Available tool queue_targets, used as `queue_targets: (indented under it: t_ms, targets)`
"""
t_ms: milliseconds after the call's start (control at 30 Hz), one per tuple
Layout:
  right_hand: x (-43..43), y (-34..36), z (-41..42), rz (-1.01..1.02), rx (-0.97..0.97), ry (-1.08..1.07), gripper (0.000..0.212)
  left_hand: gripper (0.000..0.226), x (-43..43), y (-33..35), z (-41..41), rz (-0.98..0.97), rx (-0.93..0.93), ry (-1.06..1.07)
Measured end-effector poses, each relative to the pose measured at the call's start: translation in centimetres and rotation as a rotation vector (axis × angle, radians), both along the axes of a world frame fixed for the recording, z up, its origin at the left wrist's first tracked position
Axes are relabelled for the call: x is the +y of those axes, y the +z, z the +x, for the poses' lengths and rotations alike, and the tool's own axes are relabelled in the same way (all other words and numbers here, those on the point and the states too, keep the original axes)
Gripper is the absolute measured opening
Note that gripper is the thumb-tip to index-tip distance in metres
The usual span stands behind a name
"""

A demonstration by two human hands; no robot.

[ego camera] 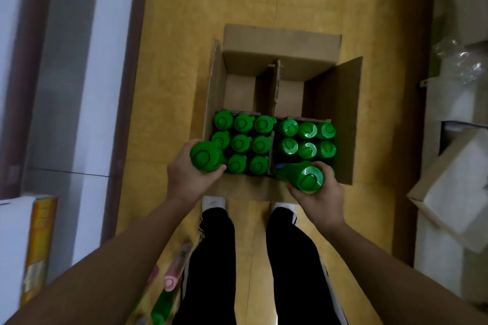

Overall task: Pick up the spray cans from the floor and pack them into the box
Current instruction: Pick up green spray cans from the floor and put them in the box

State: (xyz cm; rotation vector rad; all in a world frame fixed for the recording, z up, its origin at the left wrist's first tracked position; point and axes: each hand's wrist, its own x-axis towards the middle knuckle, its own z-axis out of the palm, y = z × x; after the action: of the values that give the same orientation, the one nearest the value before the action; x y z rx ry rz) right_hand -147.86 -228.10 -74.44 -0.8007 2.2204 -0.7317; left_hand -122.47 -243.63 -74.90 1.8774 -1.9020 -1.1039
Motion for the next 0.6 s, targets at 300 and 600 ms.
queue_targets:
  t_ms: [300, 600]
  targets:
    - [-1.0, -7.5, -0.2, 0.073, 0.121, -0.011, 0.082, 0.077, -0.8, -6.4, -1.8, -0.026, 0.105, -0.238]
    - [-0.8, -11.1, 0.4, 0.198, 0.128, 0.058, 0.063, 0.072, -1.2, -6.7, -1.9, -0.098, 0.128, -0.270]
